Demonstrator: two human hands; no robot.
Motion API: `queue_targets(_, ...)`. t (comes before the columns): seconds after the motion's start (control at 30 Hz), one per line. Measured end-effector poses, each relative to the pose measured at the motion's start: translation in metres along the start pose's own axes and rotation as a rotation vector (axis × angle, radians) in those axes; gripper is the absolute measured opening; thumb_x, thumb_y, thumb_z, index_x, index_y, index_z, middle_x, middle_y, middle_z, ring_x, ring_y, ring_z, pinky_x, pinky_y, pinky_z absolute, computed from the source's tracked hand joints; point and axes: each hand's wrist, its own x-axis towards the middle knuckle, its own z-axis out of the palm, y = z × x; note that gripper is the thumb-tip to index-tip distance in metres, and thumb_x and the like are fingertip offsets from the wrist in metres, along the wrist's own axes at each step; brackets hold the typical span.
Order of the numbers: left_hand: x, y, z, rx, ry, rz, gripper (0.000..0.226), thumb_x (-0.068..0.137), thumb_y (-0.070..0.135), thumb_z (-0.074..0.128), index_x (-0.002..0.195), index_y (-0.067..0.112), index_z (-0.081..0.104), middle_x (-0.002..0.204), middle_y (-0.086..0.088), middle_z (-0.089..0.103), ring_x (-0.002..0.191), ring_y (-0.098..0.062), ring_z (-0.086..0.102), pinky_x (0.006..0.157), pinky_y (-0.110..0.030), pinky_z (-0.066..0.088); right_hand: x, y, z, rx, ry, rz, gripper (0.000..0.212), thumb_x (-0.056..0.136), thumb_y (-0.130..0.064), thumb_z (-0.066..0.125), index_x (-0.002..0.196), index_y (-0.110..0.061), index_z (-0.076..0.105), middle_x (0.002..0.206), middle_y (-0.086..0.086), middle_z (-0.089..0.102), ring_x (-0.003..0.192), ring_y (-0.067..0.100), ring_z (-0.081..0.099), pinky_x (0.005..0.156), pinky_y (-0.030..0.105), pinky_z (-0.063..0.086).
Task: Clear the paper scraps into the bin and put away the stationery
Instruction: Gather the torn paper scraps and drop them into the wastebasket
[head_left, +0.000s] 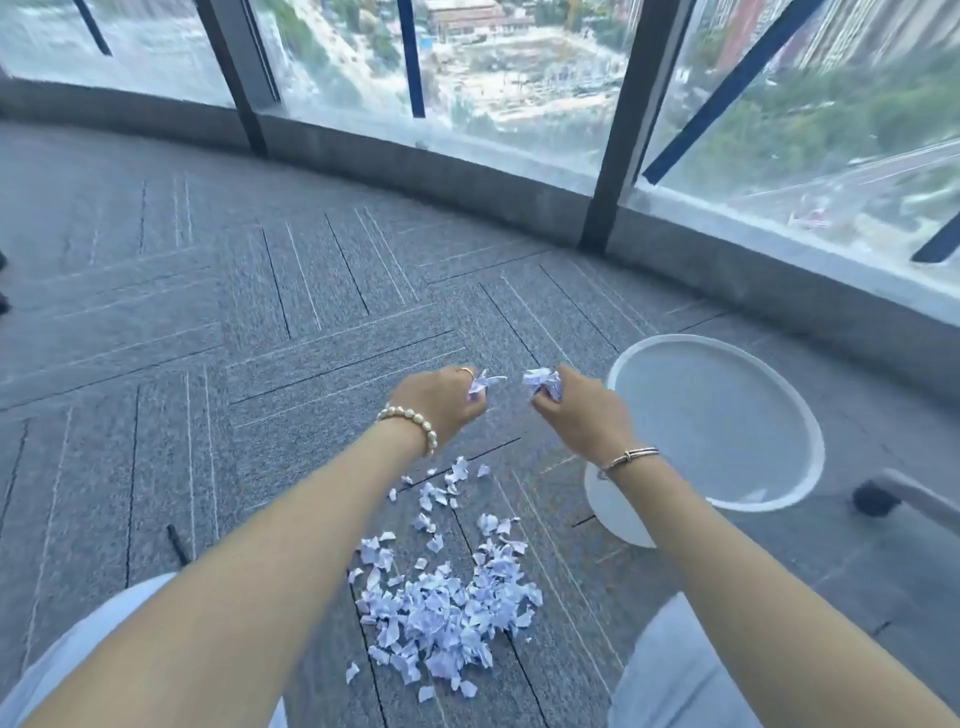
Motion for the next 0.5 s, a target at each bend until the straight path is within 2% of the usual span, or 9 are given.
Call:
queue_targets(0.1, 0.021, 0.030, -0.017, -0.019, 0.045, 0.058, 0.036, 0.094, 0.035, 0.031, 0.109, 0.010, 0.052, 0.099, -0.005, 0.063, 0.071, -0.020, 0.059, 0.046, -0.024, 0.040, 0.005, 0.023, -0.027, 0.001, 0.072, 0.084, 0.017, 0.085, -0.030, 0.046, 0.080, -0.015, 0.041, 0.074, 0.012, 0.057, 0.076, 0.035, 0.052, 0.053, 0.030, 0.031)
queue_targets(0.17, 0.037, 0.056, -0.022, -0.045, 0.072, 0.105, 0.033, 0.093, 0.033, 0.033, 0.103, 0.010, 0.054, 0.096, -0.005, 0.064, 0.066, -0.019, 0.054, 0.045, -0.023, 0.034, 0.007, 0.047, -0.042, 0.033, 0.133, 0.155, 0.018, 0.083, -0.035, 0.046, 0.082, -0.017, 0.044, 0.080, 0.013, 0.061, 0.076, 0.036, 0.056, 0.058, 0.032, 0.039)
queue_targets(0.27, 0.061, 0.101, -0.023, -0.087, 0.104, 0.187, 0.032, 0.092, 0.032, 0.033, 0.100, 0.010, 0.055, 0.091, -0.006, 0.064, 0.069, -0.021, 0.058, 0.054, -0.026, 0.044, 0.006, 0.086, -0.062, 0.103, 0.153, 0.270, 0.020, 0.079, -0.040, 0.047, 0.077, -0.020, 0.044, 0.087, 0.013, 0.065, 0.076, 0.035, 0.060, 0.069, 0.037, 0.047)
queue_targets(0.37, 0.085, 0.150, -0.017, -0.161, 0.123, 0.298, 0.028, 0.091, 0.031, 0.035, 0.095, 0.011, 0.053, 0.090, -0.007, 0.063, 0.068, -0.023, 0.059, 0.057, -0.026, 0.043, 0.005, 0.125, -0.071, 0.169, 0.158, 0.393, 0.020, 0.075, -0.040, 0.046, 0.073, -0.021, 0.043, 0.081, 0.011, 0.065, 0.066, 0.033, 0.063, 0.069, 0.037, 0.051)
queue_targets(0.43, 0.101, 0.181, -0.007, -0.183, 0.122, 0.359, 0.029, 0.091, 0.033, 0.036, 0.099, 0.011, 0.054, 0.093, -0.006, 0.063, 0.074, -0.024, 0.061, 0.060, -0.027, 0.043, 0.009, 0.152, -0.068, 0.204, 0.184, 0.436, 0.018, 0.076, -0.038, 0.046, 0.072, -0.021, 0.042, 0.082, 0.013, 0.065, 0.069, 0.034, 0.063, 0.068, 0.038, 0.051)
queue_targets(0.5, 0.115, 0.204, 0.007, -0.207, 0.137, 0.395, 0.033, 0.090, 0.040, 0.039, 0.102, 0.013, 0.055, 0.097, -0.005, 0.063, 0.082, -0.024, 0.061, 0.063, -0.027, 0.042, 0.014, 0.173, -0.066, 0.200, 0.197, 0.439, 0.013, 0.080, -0.032, 0.047, 0.080, -0.020, 0.047, 0.092, 0.017, 0.064, 0.082, 0.036, 0.060, 0.069, 0.036, 0.047)
